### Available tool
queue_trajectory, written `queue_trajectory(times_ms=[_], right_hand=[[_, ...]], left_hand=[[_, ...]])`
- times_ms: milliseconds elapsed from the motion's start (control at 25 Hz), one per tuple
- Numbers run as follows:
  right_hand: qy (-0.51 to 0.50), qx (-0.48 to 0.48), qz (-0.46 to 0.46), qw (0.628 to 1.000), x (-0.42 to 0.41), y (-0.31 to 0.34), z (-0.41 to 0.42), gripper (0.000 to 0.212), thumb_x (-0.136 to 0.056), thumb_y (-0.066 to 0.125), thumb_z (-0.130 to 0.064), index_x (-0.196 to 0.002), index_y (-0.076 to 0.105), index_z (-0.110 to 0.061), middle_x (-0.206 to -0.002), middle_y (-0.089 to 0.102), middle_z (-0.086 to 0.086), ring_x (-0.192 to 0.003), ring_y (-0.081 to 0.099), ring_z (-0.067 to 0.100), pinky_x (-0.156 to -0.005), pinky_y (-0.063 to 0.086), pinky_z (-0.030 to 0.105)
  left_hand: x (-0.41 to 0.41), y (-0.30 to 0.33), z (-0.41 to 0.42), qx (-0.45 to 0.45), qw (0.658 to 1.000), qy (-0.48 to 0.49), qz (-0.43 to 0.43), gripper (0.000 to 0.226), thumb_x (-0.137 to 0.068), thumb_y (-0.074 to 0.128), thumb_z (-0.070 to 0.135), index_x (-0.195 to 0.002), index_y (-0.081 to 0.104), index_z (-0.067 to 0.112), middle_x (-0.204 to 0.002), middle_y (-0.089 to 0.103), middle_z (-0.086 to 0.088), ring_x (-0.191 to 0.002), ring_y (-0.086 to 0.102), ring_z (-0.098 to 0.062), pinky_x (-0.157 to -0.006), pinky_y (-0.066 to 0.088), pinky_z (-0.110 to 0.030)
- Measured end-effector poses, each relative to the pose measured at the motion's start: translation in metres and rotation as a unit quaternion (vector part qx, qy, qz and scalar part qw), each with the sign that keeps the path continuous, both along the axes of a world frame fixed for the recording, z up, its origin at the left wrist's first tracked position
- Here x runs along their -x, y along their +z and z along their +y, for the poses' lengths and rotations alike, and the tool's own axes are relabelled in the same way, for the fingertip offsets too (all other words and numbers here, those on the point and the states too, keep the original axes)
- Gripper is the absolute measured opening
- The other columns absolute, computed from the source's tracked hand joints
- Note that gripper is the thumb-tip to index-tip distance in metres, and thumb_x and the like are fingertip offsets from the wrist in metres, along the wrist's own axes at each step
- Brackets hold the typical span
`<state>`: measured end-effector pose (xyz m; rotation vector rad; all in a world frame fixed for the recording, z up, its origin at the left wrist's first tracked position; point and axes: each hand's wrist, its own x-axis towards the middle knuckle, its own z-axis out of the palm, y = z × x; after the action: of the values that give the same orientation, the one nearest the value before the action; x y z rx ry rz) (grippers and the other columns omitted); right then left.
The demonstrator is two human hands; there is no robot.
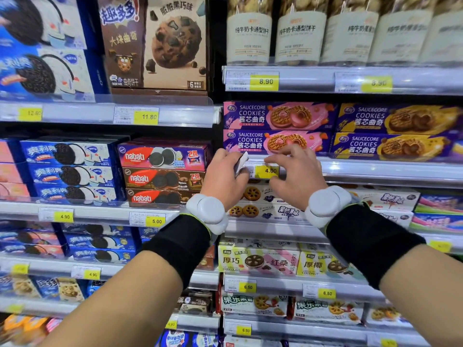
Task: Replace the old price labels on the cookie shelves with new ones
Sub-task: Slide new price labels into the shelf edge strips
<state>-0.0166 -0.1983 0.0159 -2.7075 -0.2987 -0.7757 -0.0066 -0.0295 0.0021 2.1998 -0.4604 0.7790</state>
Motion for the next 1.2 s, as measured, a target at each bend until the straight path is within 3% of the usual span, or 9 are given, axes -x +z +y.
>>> queue_trajectory(times_ms=[160, 320, 440, 680, 800, 960, 1080, 1120, 1200], right_hand=[[0.026, -0.056, 0.001, 0.998, 0.009, 0.0, -0.006, 0.038, -0.081, 0.059, -0.02, -0.119, 0.062, -0.026, -0.131, 0.048, 0.004, -0.131, 0.031, 0.025, -0.108, 0.028, 0.042], [0.043, -0.12, -0.001, 0.992, 0.013, 0.001, -0.014, 0.033, -0.078, 0.061, -0.016, -0.11, 0.065, -0.024, -0.114, 0.053, 0.002, -0.113, 0.047, 0.023, -0.097, 0.04, 0.038], [0.045, -0.183, 0.005, 0.982, 0.017, 0.002, -0.021, 0.029, -0.076, 0.062, -0.013, -0.103, 0.066, -0.022, -0.098, 0.056, 0.0, -0.086, 0.053, 0.019, -0.078, 0.044, 0.031], [0.036, -0.293, 0.033, 0.955, 0.024, 0.002, -0.037, 0.012, -0.082, 0.061, -0.022, -0.093, 0.066, -0.022, -0.084, 0.063, -0.004, -0.074, 0.058, 0.017, -0.067, 0.049, 0.03], [0.064, -0.303, 0.018, 0.951, 0.023, 0.002, -0.042, 0.008, -0.084, 0.064, -0.026, -0.089, 0.066, -0.02, -0.08, 0.063, -0.008, -0.074, 0.058, 0.013, -0.072, 0.048, 0.029], [0.059, -0.338, 0.005, 0.939, 0.024, 0.001, -0.05, 0.008, -0.083, 0.065, -0.023, -0.085, 0.066, -0.016, -0.077, 0.066, -0.001, -0.071, 0.063, 0.02, -0.071, 0.052, 0.036], [0.022, -0.416, -0.002, 0.909, 0.025, 0.003, -0.057, 0.007, -0.086, 0.06, -0.019, -0.085, 0.065, -0.015, -0.078, 0.071, 0.006, -0.072, 0.068, 0.026, -0.064, 0.054, 0.037], [0.021, -0.453, 0.002, 0.891, 0.025, 0.004, -0.059, 0.007, -0.086, 0.058, -0.017, -0.085, 0.066, -0.017, -0.078, 0.072, 0.006, -0.069, 0.068, 0.025, -0.065, 0.055, 0.039], [0.026, -0.481, 0.007, 0.877, 0.024, 0.003, -0.065, 0.014, -0.087, 0.056, -0.015, -0.083, 0.067, -0.023, -0.075, 0.07, 0.006, -0.064, 0.062, 0.025, -0.066, 0.054, 0.04]], left_hand=[[0.006, 0.001, -0.011, 0.188, 0.966, -0.08, 0.157, 0.027, -0.08, 0.048, 0.03, -0.093, 0.07, 0.021, -0.074, 0.056, 0.005, -0.074, 0.054, -0.02, -0.07, 0.048, -0.036], [0.012, 0.002, -0.028, 0.288, 0.916, -0.144, 0.24, 0.03, -0.085, 0.043, 0.02, -0.098, 0.069, 0.014, -0.075, 0.048, -0.008, -0.057, 0.05, -0.022, -0.057, 0.05, -0.034], [0.019, 0.003, -0.037, 0.257, 0.929, -0.159, 0.212, 0.025, -0.096, 0.041, 0.015, -0.098, 0.065, 0.017, -0.07, 0.056, -0.009, -0.061, 0.058, -0.027, -0.056, 0.056, -0.036], [0.021, -0.005, -0.056, 0.237, 0.945, -0.133, 0.18, 0.025, -0.091, 0.057, 0.034, -0.078, 0.066, 0.015, -0.066, 0.069, -0.01, -0.057, 0.065, -0.028, -0.063, 0.057, -0.044], [0.021, -0.008, -0.063, 0.17, 0.968, -0.104, 0.151, 0.051, -0.085, 0.059, 0.051, -0.073, 0.061, 0.002, -0.058, 0.053, -0.006, -0.052, 0.045, -0.019, -0.053, 0.039, -0.03], [0.024, -0.007, -0.073, 0.167, 0.965, -0.1, 0.177, 0.052, -0.086, 0.06, 0.051, -0.056, 0.037, 0.016, -0.045, 0.029, 0.004, -0.042, 0.026, -0.016, -0.045, 0.022, -0.027], [0.02, -0.011, -0.073, 0.185, 0.958, -0.122, 0.183, 0.054, -0.081, 0.057, 0.058, -0.065, 0.055, 0.007, -0.051, 0.053, -0.017, -0.045, 0.049, -0.035, -0.046, 0.043, -0.041], [0.021, -0.011, -0.073, 0.202, 0.95, -0.138, 0.194, 0.054, -0.08, 0.056, 0.059, -0.074, 0.062, 0.006, -0.058, 0.061, -0.018, -0.047, 0.056, -0.036, -0.048, 0.048, -0.044], [0.021, -0.012, -0.075, 0.213, 0.945, -0.144, 0.203, 0.046, -0.084, 0.056, 0.055, -0.079, 0.064, 0.01, -0.06, 0.062, -0.009, -0.046, 0.056, -0.026, -0.046, 0.045, -0.036]])
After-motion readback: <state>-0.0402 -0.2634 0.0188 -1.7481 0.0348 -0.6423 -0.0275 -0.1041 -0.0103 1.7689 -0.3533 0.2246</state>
